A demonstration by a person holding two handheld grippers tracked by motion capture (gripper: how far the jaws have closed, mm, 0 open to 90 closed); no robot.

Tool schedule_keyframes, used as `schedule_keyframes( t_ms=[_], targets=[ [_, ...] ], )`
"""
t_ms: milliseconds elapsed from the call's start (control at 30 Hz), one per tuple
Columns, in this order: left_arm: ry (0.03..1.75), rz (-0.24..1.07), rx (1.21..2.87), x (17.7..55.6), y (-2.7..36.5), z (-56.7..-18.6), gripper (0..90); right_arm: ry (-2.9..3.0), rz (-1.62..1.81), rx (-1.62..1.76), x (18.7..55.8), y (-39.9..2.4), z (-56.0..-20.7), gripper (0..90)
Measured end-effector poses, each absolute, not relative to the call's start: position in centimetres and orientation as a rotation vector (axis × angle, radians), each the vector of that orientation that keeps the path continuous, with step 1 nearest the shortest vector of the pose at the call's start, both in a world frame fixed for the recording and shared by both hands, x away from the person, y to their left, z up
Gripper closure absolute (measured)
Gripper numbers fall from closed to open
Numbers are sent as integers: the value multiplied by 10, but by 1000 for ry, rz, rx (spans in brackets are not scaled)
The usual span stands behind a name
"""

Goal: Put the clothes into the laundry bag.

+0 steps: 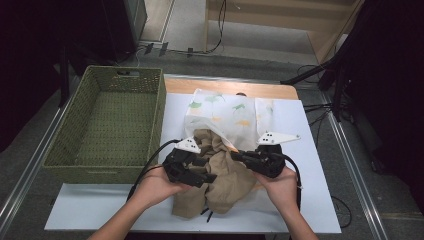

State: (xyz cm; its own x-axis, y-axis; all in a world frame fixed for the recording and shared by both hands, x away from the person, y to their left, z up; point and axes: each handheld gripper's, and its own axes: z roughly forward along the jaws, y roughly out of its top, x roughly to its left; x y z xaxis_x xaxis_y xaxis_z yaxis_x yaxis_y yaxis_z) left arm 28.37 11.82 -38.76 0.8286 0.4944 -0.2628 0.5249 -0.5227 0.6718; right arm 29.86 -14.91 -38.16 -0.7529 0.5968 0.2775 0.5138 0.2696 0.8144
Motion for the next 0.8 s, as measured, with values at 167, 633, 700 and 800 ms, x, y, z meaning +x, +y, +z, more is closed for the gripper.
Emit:
schedule_keyframes(
  t_ms=[167,633,700,800],
  targets=[
    [765,-27,2213,270,138,-389,575,2438,1522,1062,301,-149,-381,884],
    [822,-15,2189,230,184,-417,889,2448,1540,1051,306,-146,-379,884],
    [844,-11,2169,225,194,-422,893,2449,1540,1049,306,-145,-379,883],
    [877,-5,2165,218,204,-429,900,2448,1544,1042,306,-145,-379,884]
  ],
)
